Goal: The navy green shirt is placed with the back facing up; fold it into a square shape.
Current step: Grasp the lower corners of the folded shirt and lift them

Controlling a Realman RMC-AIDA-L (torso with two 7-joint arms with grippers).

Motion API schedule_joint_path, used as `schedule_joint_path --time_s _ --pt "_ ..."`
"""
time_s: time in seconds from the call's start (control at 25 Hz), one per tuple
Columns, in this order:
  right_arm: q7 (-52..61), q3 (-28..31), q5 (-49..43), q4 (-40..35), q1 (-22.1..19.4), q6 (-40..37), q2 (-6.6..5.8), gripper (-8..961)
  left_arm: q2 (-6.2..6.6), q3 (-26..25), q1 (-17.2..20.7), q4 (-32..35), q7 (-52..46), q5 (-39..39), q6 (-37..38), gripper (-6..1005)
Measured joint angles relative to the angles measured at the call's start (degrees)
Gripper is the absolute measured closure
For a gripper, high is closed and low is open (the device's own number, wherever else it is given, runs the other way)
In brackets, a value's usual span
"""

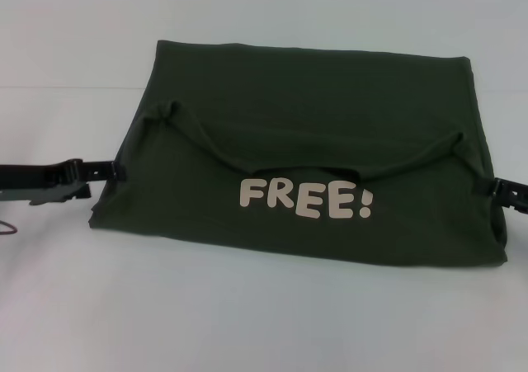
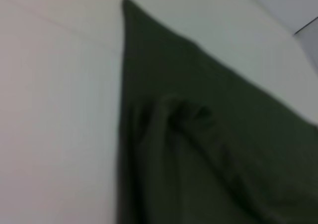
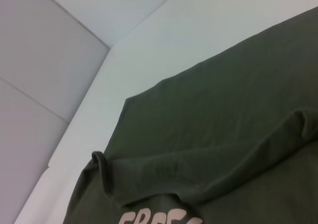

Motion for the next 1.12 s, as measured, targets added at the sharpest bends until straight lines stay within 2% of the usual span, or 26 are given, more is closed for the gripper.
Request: schedule_joint_path --time_s 0.08,0.32,0.68,1.12 --pt "-0.5 -0.1 -0.1 0.2 -0.3 -0.2 0.02 118 0.18 -0.1 -0.4 0.8 -2.2 5.6 0.0 183" --pt "-0.6 -0.7 -0.3 0.2 -0.4 -0.1 0.22 118 0.22 0.1 -0.9 0.7 -2.1 6.9 -2.1 114" --pt "-0.6 -0.9 -0.3 0.4 -0.3 0.4 0.39 118 -0.70 3.1 -1.0 -0.5 -1.8 7.1 -4.5 114" --pt "-0.6 -1.6 -0.3 0.5 0.2 0.8 0.43 118 -1.33 3.5 -1.1 -0.6 -0.7 7.2 -5.0 115"
